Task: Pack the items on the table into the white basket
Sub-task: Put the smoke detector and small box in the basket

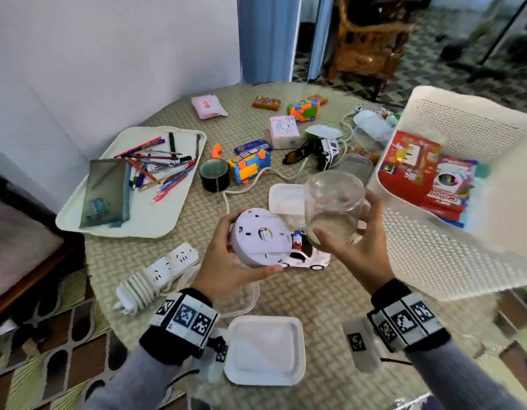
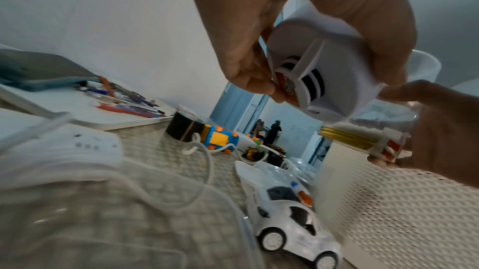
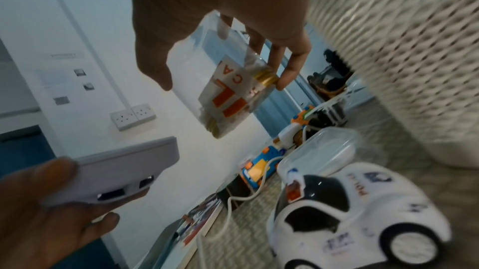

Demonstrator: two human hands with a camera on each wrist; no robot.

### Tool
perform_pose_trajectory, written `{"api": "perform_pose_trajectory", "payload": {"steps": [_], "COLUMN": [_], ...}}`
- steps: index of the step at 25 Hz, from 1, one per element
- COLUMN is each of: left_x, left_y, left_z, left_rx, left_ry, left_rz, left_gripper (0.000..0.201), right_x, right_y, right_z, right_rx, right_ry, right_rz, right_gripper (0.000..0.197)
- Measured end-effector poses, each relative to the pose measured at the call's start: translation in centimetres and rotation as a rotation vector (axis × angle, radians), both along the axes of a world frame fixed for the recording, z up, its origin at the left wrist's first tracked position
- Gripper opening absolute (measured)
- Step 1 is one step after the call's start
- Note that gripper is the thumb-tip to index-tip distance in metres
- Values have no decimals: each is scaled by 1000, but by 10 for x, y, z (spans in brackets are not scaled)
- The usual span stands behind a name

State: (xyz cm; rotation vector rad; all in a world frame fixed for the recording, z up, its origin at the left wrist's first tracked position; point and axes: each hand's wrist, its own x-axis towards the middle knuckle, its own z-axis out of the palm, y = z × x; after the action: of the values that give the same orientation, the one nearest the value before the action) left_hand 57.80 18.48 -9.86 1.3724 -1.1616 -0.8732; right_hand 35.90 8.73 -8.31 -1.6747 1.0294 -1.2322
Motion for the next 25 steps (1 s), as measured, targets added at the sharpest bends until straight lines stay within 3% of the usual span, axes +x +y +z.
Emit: {"api": "perform_pose_trajectory", "payload": {"steps": [7, 15, 20, 25], "left_x": [-86, -212, -267, -294], "left_y": [-38, -66, -78, -116], "left_z": [34, 53, 59, 69], "left_rx": [-106, -210, -229, -216], "left_ry": [43, 94, 93, 14], "left_rz": [-108, -160, -75, 39], "left_gripper": [97, 92, 95, 91], "right_x": [-99, -229, -289, -315], "right_y": [17, 17, 8, -9], "right_z": [39, 67, 76, 79], "right_rx": [-144, -59, 16, 75], "right_ry": [3, -144, -224, -258], "right_rz": [-188, -165, -140, -115], "right_gripper": [86, 91, 94, 91]}}
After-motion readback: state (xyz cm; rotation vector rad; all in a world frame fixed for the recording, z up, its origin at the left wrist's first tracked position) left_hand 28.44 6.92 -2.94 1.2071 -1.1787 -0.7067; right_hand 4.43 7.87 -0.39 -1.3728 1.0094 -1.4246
